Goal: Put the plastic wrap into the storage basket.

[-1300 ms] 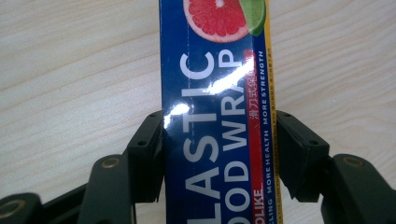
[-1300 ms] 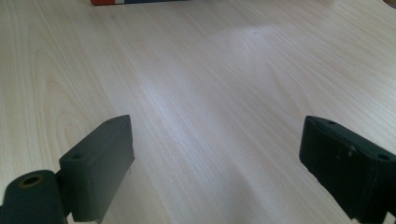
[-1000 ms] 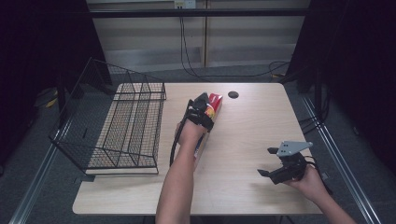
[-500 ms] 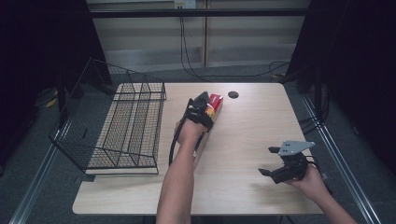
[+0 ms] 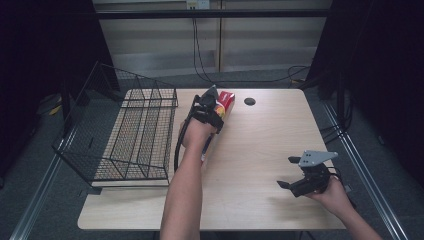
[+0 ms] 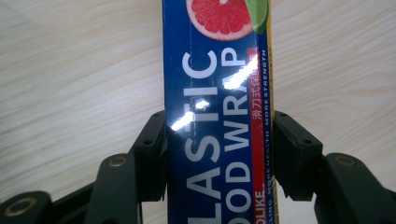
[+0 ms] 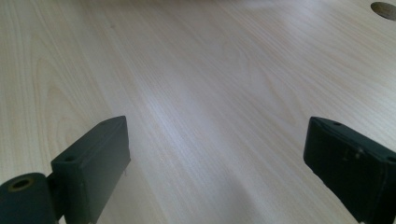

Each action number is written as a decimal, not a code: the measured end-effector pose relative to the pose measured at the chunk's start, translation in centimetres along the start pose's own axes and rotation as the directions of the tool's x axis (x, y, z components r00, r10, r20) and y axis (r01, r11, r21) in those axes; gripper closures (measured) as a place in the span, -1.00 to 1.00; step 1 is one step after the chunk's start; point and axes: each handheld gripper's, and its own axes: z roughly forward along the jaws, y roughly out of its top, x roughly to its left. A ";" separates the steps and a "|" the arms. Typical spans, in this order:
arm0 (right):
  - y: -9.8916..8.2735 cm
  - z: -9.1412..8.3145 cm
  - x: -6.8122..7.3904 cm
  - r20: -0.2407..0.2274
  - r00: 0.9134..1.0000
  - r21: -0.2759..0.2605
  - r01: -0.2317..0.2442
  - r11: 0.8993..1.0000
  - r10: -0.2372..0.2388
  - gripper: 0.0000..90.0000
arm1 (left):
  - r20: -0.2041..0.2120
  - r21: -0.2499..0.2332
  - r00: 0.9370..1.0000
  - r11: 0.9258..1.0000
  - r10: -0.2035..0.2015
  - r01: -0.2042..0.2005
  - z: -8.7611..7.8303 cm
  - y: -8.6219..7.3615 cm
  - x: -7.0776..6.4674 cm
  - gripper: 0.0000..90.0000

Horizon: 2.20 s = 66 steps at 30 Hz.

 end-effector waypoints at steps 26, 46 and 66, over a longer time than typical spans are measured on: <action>0.3 0.2 0.4 0.000 1.000 0.001 0.028 1.000 -0.028 -0.89 | -0.048 -0.004 0.997 0.998 -0.059 0.059 -6.4 -0.2 2.2 0.01; 0.3 0.0 0.4 0.008 1.000 -0.002 0.030 1.000 -0.030 -0.89 | -0.065 -0.013 0.993 0.995 -0.097 0.096 -9.3 -0.6 3.6 0.01; 0.3 0.0 0.4 0.007 1.000 -0.003 0.029 1.000 -0.028 -0.89 | -0.086 -0.030 0.987 0.990 -0.139 0.137 -12.1 -1.3 5.6 0.01</action>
